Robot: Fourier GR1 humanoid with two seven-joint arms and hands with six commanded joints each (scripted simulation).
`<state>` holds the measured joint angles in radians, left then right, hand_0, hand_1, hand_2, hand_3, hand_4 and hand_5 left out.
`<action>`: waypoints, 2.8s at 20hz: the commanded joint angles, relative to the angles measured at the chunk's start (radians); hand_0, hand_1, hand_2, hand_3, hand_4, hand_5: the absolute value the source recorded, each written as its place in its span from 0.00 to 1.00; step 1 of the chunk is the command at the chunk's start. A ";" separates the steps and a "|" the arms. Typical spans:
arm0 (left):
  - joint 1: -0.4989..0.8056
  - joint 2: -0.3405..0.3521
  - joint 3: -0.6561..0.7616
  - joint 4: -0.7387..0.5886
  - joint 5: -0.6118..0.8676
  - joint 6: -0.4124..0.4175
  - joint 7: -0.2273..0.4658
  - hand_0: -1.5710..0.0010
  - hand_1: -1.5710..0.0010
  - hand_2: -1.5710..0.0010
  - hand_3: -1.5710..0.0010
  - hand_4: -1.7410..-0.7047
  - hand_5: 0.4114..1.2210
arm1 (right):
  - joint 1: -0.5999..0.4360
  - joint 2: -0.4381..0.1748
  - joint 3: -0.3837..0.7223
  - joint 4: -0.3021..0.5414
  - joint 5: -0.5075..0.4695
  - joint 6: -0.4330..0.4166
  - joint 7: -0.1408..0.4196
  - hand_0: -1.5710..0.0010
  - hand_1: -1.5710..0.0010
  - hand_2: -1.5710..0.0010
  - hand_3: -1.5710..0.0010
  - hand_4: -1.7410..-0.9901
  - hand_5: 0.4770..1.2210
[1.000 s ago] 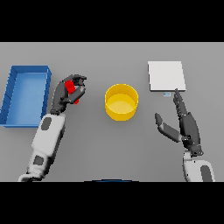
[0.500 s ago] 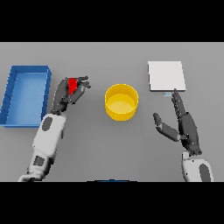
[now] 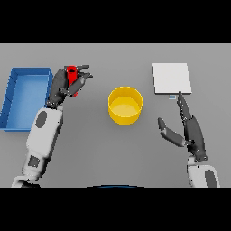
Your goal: Pick up the red beaker and tilt it to pour out 1 green nut into yellow bowl. Pick up the yellow bowl and place it on the metallic measuring scale.
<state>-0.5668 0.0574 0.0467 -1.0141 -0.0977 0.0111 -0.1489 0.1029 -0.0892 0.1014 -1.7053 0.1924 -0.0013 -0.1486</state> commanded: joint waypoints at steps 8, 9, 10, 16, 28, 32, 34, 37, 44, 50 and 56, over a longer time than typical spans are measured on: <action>-0.051 0.083 -0.143 -0.027 -0.154 -0.002 0.081 0.00 0.00 0.00 0.00 0.01 0.88 | -0.007 -0.006 0.001 -0.003 0.020 -0.011 0.030 1.00 1.00 1.00 1.00 0.72 0.24; -0.064 0.099 -0.174 -0.029 -0.190 -0.003 0.101 0.00 0.00 0.00 0.00 0.01 0.88 | -0.006 -0.009 -0.003 -0.004 0.014 -0.007 0.029 1.00 1.00 1.00 1.00 0.73 0.24; -0.077 0.114 -0.209 -0.033 -0.224 -0.013 0.127 0.00 0.00 0.00 0.00 0.00 0.88 | -0.004 -0.008 0.001 -0.014 0.020 -0.011 0.032 1.00 1.00 1.00 1.00 0.73 0.24; -0.198 0.169 -0.399 -0.012 -0.409 -0.079 0.229 0.00 0.00 0.00 0.00 0.00 0.91 | -0.006 -0.004 0.006 -0.009 0.013 0.002 0.048 1.00 1.00 1.00 1.00 0.74 0.26; -0.451 0.219 -0.754 0.121 -0.767 -0.310 0.228 0.00 0.00 0.00 0.15 0.02 0.99 | 0.001 0.019 -0.014 -0.004 -0.048 0.016 0.072 1.00 1.00 1.00 1.00 0.72 0.23; -0.524 0.198 -0.835 0.177 -0.836 -0.337 0.146 0.00 0.00 0.00 0.09 0.02 1.00 | 0.020 0.024 -0.008 -0.010 -0.027 0.001 0.054 1.00 1.00 1.00 1.00 0.69 0.19; -0.548 0.192 -0.879 0.203 -0.877 -0.333 0.109 0.00 0.00 0.00 0.06 0.01 1.00 | 0.004 0.026 -0.009 -0.009 -0.016 -0.013 0.048 1.00 1.00 1.00 1.00 0.70 0.17; -0.589 0.194 -0.941 0.210 -0.937 -0.346 0.075 0.00 0.00 0.00 0.03 0.01 1.00 | 0.007 0.038 0.003 -0.013 -0.001 -0.023 0.050 1.00 1.00 1.00 1.00 0.73 0.14; -0.671 0.202 -1.081 0.233 -1.075 -0.348 -0.006 0.00 0.00 0.00 0.01 0.00 1.00 | 0.003 0.040 -0.004 -0.008 -0.005 -0.028 0.046 1.00 1.00 1.00 1.00 0.81 0.12; -0.725 0.175 -1.173 0.297 -1.180 -0.298 -0.032 0.00 0.00 0.00 0.00 0.01 1.00 | 0.012 0.030 -0.006 -0.018 -0.011 -0.019 0.028 1.00 1.00 1.00 1.00 0.81 0.14; -0.861 0.175 -1.217 0.289 -1.247 -0.311 -0.097 0.00 0.00 0.00 0.00 0.01 1.00 | 0.001 0.032 -0.010 -0.014 -0.002 -0.032 0.043 1.00 1.00 1.00 1.00 0.80 0.12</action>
<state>-1.4299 0.2340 -1.1698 -0.7252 -1.3451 -0.3006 -0.2444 0.1035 -0.0577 0.0914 -1.7198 0.1908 -0.0337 -0.1067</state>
